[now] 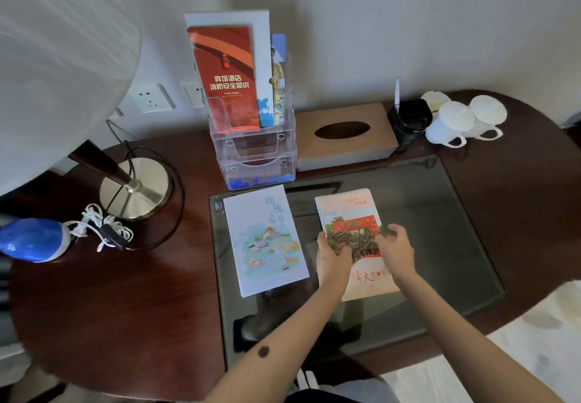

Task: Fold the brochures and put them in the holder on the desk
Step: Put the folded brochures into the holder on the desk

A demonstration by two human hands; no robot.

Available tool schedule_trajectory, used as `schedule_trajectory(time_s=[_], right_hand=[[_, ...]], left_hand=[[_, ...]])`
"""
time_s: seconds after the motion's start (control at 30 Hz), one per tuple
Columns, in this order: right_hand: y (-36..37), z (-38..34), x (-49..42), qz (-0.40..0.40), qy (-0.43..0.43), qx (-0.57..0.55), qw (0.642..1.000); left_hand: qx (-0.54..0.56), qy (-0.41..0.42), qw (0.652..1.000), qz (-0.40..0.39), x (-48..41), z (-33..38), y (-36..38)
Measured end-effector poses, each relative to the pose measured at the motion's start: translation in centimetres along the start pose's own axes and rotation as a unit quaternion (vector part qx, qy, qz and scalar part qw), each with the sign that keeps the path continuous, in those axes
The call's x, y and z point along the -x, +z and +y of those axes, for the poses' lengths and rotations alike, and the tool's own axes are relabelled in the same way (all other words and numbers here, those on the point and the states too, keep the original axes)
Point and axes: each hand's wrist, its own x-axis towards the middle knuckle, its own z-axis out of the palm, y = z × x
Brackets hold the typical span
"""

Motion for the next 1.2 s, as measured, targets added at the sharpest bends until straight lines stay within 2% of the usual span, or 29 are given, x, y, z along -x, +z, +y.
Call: schedule_trajectory(time_s=[0.13,0.2,0.27,0.3,0.33,0.43,0.57,0.7,0.8,0.93,1.03,1.2], right_hand=[[-0.1,0.8,0.4,-0.031,0.024,0.003,0.999],[0.5,0.5,1.0,0.003,0.008,0.063,0.998],[1.8,-0.2,1.7,0.090,-0.074,0.172,0.978],[2.7,-0.9,2.2,0.112,-0.128,0.181,0.969],[3.7,-1.9,2.8,0.104,-0.175,0.165,0.965],[7.4,-4.4,4.2,0.008,-0.277,0.125,0.953],[11.3,-7.0,5.0,-0.070,-0.298,0.147,0.941],[12.9,-7.5,4.8,-0.072,-0.323,0.242,0.912],[13.4,-6.9,4.9,-0.101,-0.288,0.275,0.912],[13.8,-6.3,5.7,-0.163,-0.255,0.180,0.936],[14.2,-6.2,6.1,-0.155,-0.229,0.132,0.952],[14.6,-7.0,5.5,-0.137,-0.095,0.069,0.984]], left_hand=[[-0.003,0.003,1.000,-0.006,-0.2,-0.8,0.1],[-0.033,0.021,0.999,-0.015,-0.3,-0.6,-0.5],[-0.063,0.060,0.996,-0.018,-0.5,-0.2,-1.5],[-0.066,0.081,0.995,-0.007,-0.6,0.0,-2.3],[-0.064,0.103,0.992,0.019,-0.7,0.2,-3.3],[-0.070,0.180,0.971,0.144,-1.2,0.6,-7.2],[-0.037,0.106,0.957,0.266,-2.4,0.0,-12.2],[-0.028,0.026,0.958,0.285,-2.6,-1.5,-14.9],[0.004,-0.040,0.969,0.243,-2.3,-2.1,-15.1],[0.003,-0.094,0.975,0.203,-2.0,-1.7,-13.9],[-0.012,-0.107,0.970,0.218,-2.4,-1.2,-13.8],[0.006,-0.150,0.963,0.224,-3.8,-0.7,-15.8]])
